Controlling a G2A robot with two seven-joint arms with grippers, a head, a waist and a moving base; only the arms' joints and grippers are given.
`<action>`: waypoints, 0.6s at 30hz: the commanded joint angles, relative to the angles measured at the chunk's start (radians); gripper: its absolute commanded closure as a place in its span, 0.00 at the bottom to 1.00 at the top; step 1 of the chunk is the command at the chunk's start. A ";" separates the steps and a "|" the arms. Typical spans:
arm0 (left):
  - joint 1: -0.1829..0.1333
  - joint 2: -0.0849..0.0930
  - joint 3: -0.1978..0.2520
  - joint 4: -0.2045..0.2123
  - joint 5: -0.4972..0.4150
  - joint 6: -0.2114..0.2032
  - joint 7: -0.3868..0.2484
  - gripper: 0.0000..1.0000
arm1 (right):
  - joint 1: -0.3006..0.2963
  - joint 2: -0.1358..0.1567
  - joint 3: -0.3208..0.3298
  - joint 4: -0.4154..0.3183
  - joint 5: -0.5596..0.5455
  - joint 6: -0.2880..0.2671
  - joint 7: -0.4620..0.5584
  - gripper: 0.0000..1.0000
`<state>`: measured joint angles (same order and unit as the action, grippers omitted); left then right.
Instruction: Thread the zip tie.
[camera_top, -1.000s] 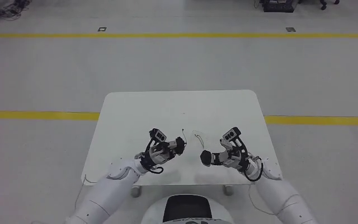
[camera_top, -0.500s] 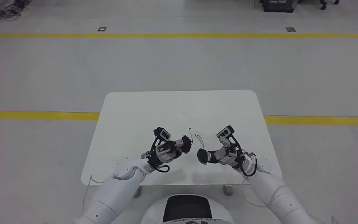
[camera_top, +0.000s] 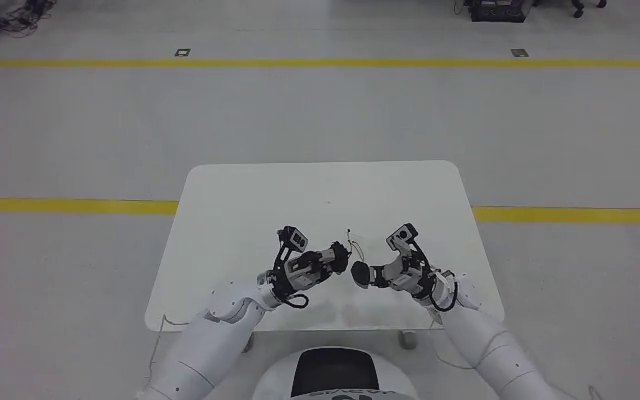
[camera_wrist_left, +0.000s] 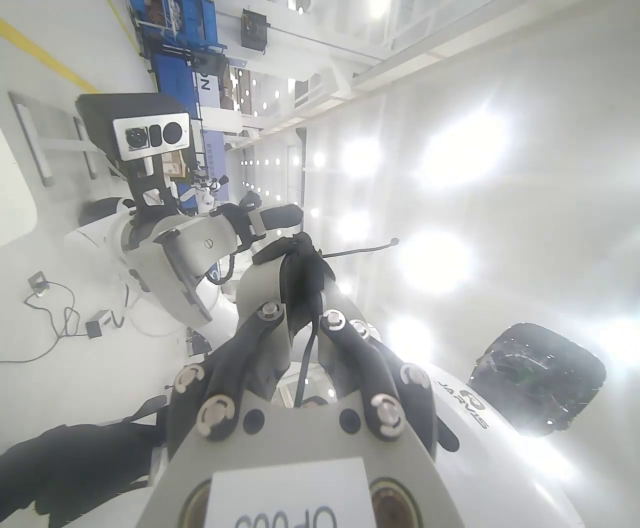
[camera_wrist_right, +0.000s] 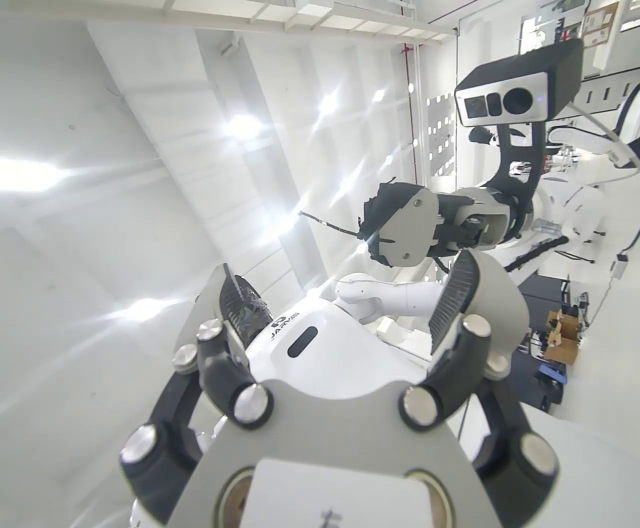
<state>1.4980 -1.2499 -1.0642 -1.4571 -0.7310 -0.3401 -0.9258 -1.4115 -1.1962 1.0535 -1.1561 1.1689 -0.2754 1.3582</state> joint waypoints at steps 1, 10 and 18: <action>0.005 -0.007 -0.012 -0.007 0.053 0.000 0.028 1.00 | 0.006 -0.005 -0.003 0.016 0.021 0.013 0.004 0.00; 0.021 -0.029 -0.035 -0.019 0.074 0.000 0.048 1.00 | 0.010 -0.008 -0.007 0.024 0.035 0.030 0.016 0.00; 0.022 -0.032 -0.006 -0.023 -0.036 0.032 0.030 1.00 | -0.007 -0.015 0.001 -0.003 0.055 0.053 -0.012 0.00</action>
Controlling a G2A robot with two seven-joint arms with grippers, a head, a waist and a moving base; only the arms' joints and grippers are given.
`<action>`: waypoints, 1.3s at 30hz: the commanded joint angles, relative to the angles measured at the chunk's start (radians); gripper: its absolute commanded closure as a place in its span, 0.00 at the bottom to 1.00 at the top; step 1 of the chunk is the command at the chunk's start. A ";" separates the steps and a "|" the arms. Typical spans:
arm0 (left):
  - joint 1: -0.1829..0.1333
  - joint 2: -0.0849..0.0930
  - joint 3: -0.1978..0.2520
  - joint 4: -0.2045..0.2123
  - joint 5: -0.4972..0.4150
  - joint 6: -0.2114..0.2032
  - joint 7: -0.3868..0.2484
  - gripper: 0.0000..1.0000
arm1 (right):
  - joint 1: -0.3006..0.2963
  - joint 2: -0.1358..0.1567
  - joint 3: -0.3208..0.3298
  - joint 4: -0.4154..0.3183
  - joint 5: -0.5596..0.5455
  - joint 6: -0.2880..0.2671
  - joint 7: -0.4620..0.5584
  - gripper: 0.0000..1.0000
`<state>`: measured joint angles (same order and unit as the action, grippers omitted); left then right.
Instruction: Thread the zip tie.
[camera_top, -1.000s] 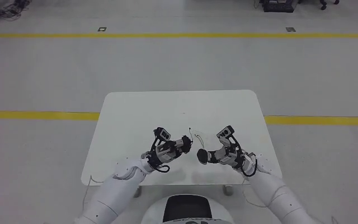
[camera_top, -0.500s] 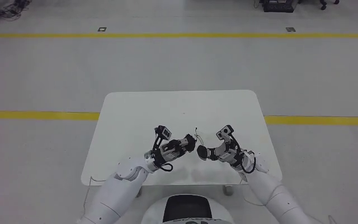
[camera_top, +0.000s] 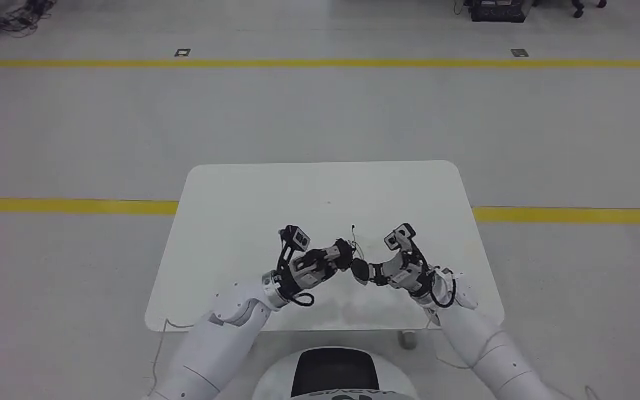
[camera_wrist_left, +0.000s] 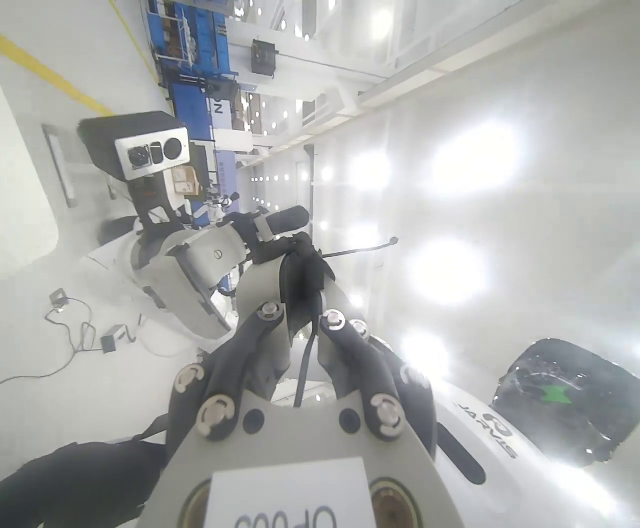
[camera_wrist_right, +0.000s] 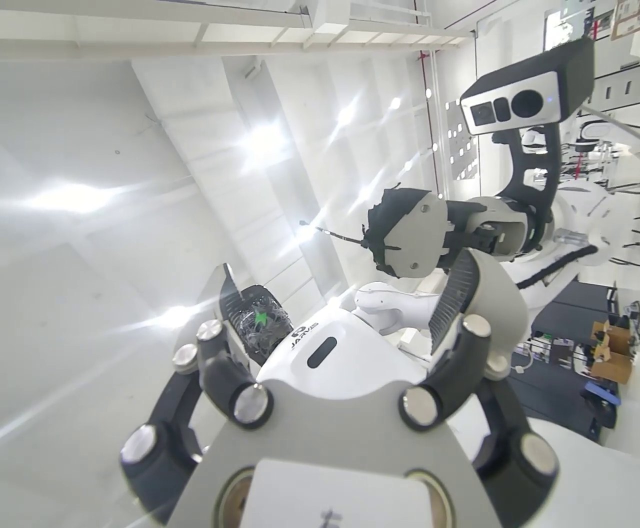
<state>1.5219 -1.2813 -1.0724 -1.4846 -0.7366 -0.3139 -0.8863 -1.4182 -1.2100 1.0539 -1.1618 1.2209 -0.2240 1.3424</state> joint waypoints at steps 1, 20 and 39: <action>-0.004 -0.001 0.005 0.008 -0.051 0.013 -0.019 1.00 | 0.001 -0.002 0.001 0.004 0.005 0.004 0.008 0.00; -0.042 -0.008 0.052 0.074 -0.287 0.094 -0.108 1.00 | 0.012 -0.026 -0.013 0.010 0.043 0.021 0.048 0.32; -0.059 -0.013 0.070 0.102 -0.383 0.126 -0.143 1.00 | 0.013 -0.037 -0.036 -0.007 0.041 -0.008 0.048 0.60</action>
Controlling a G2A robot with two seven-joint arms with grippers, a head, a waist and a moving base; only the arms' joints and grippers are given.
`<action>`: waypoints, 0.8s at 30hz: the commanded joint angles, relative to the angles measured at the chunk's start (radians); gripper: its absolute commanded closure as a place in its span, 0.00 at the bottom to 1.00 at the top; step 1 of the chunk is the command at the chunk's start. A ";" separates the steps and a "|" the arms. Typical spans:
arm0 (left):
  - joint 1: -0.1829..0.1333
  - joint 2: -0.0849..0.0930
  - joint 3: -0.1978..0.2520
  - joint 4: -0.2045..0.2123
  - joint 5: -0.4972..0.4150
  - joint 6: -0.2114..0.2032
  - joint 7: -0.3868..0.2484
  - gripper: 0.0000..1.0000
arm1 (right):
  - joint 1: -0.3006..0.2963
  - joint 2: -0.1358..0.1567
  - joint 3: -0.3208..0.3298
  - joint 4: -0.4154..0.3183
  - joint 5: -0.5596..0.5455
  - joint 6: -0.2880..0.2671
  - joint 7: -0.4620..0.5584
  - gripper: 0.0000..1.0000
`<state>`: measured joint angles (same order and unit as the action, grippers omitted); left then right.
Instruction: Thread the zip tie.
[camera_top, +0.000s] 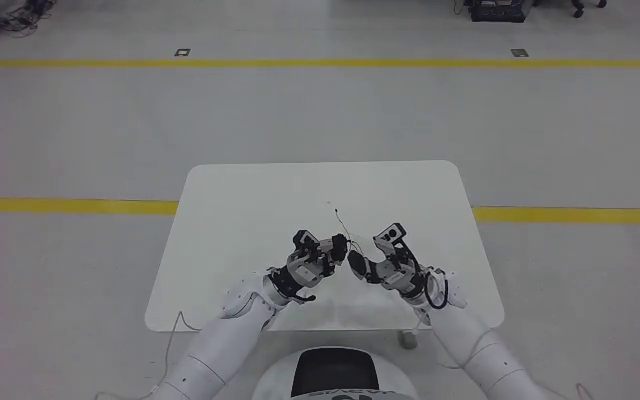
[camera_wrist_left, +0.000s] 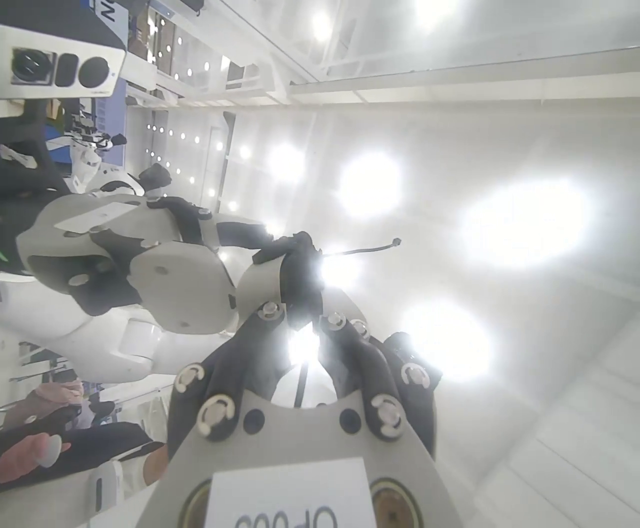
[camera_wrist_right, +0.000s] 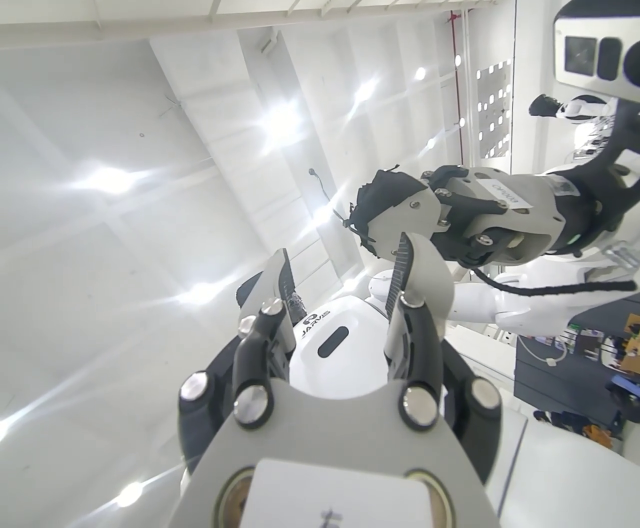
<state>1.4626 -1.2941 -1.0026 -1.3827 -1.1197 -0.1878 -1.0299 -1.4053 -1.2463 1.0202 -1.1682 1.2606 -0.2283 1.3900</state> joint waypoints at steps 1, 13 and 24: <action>0.000 0.000 0.000 0.000 0.000 0.000 0.000 1.00 | 0.001 -0.002 -0.004 0.000 0.002 -0.006 0.000 0.61; 0.000 0.000 0.000 0.000 0.000 0.000 0.000 1.00 | 0.009 -0.013 -0.023 0.004 0.010 -0.022 0.000 0.73; 0.000 0.000 0.000 0.000 0.000 0.000 0.000 1.00 | 0.014 -0.019 -0.030 0.007 0.018 -0.031 0.000 0.78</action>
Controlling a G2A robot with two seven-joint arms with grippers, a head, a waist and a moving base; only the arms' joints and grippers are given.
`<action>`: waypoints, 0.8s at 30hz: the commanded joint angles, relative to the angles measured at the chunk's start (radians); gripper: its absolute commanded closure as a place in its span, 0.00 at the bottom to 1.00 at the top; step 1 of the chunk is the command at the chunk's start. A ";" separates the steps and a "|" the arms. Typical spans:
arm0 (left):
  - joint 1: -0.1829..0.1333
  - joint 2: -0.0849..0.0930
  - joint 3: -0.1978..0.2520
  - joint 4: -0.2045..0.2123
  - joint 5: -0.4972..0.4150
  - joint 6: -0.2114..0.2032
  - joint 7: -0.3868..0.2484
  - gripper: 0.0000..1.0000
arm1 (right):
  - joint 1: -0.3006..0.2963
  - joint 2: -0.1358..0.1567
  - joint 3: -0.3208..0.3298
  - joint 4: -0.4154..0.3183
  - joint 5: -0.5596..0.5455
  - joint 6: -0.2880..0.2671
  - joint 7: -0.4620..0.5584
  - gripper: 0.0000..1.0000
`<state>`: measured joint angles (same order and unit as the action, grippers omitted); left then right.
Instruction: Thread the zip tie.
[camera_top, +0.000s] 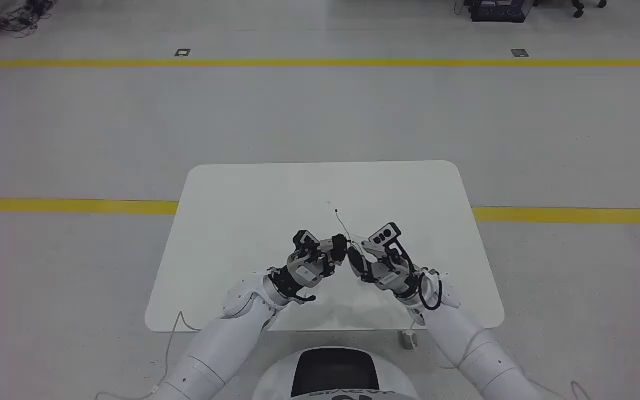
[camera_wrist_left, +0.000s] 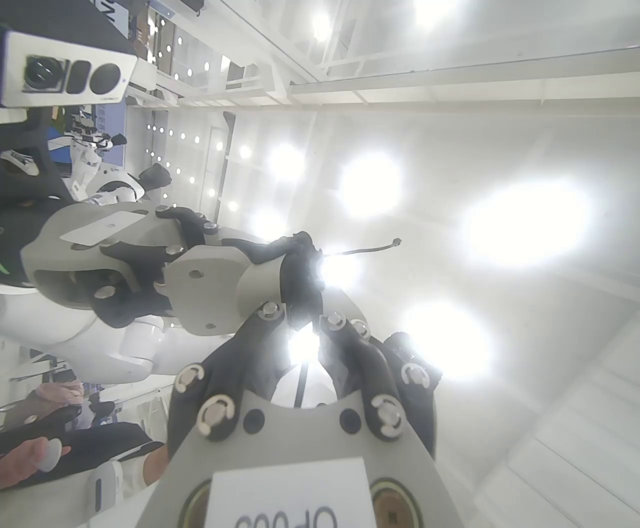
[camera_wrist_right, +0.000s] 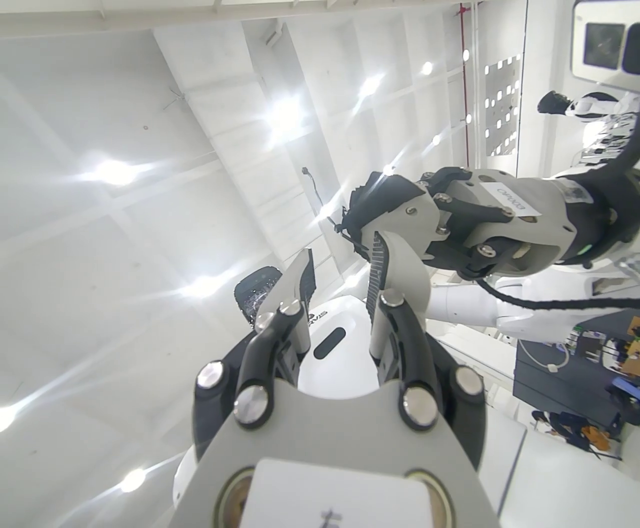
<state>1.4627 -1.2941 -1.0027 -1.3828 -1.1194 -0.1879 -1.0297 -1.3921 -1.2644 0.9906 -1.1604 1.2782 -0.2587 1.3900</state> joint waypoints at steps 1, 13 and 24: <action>0.000 0.000 0.000 0.000 0.000 0.000 0.000 1.00 | 0.001 -0.001 -0.001 0.000 0.001 -0.002 0.000 0.78; 0.000 0.000 0.000 0.000 0.000 0.000 0.000 1.00 | 0.007 -0.006 -0.004 0.002 0.003 -0.012 0.000 0.83; 0.000 0.000 0.000 0.000 0.000 0.000 0.000 1.00 | 0.004 -0.005 0.001 -0.004 -0.001 -0.019 0.000 0.85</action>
<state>1.4627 -1.2941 -1.0027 -1.3828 -1.1194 -0.1879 -1.0297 -1.3890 -1.2696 0.9910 -1.1660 1.2774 -0.2782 1.3900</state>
